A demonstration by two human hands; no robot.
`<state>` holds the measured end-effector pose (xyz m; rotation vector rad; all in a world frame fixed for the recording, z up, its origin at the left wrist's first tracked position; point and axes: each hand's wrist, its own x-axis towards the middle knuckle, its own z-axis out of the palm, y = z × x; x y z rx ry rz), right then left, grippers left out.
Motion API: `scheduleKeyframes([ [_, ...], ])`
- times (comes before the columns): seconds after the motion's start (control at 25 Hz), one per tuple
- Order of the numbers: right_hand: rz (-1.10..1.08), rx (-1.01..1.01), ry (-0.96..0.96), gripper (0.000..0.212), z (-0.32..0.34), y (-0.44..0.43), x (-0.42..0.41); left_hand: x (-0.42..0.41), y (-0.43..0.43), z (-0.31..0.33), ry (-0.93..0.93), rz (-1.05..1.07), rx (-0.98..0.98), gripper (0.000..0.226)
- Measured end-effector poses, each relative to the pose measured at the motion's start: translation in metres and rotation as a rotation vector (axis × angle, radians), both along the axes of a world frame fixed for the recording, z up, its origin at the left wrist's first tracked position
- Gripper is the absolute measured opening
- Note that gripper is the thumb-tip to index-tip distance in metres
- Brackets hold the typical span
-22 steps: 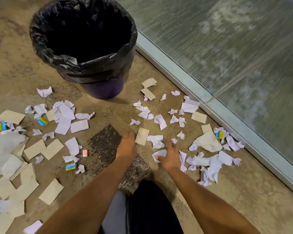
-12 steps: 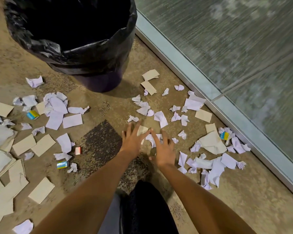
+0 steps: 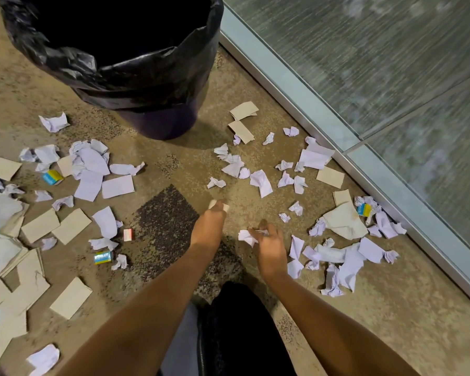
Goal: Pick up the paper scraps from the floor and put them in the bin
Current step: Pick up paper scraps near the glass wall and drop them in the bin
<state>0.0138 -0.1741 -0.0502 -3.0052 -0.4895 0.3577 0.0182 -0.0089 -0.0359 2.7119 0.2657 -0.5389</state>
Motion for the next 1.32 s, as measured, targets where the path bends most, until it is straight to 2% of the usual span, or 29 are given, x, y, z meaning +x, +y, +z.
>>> scheduleKeyframes([
  [0.2,-0.221,0.252,0.145,0.034,0.007,-0.001,0.007,-0.011,0.017,0.0,-0.034,0.114,-0.016,0.027],
  [0.28,-0.279,0.342,0.073,0.031,0.022,0.004,0.015,-0.012,0.024,0.012,-0.114,0.21,-0.08,0.019],
  [0.44,-0.295,0.617,-0.128,0.037,0.069,0.028,0.037,-0.01,0.036,0.061,-0.453,0.319,-0.222,0.008],
  [0.56,-0.29,0.758,-0.235,0.028,0.111,0.053,0.056,-0.002,0.049,0.106,-0.711,0.362,-0.223,0.021],
  [0.64,-0.27,0.893,-0.258,0.021,0.144,0.074,0.068,0.005,0.06,0.141,-0.836,0.438,-0.249,0.027],
  [0.76,-0.209,1.088,-0.265,0.017,0.194,0.11,0.095,0.019,0.082,0.202,-0.993,0.53,-0.239,0.011],
  [0.88,-0.103,1.152,-0.343,0.02,0.234,0.15,0.127,0.041,0.113,0.251,-1.117,0.624,-0.177,0.01],
  [1.0,-0.069,1.112,-0.35,0.019,0.259,0.189,0.158,0.073,0.152,0.267,-1.051,0.741,-0.2,0.011],
  [1.2,-0.124,0.843,-0.198,0.014,0.256,0.229,0.195,0.12,0.198,0.25,-0.697,1.013,-0.5,0.012],
  [1.32,-0.037,0.768,-0.121,0.027,0.252,0.236,0.2,0.125,0.201,0.247,-0.728,1.0,-0.571,0.022],
])
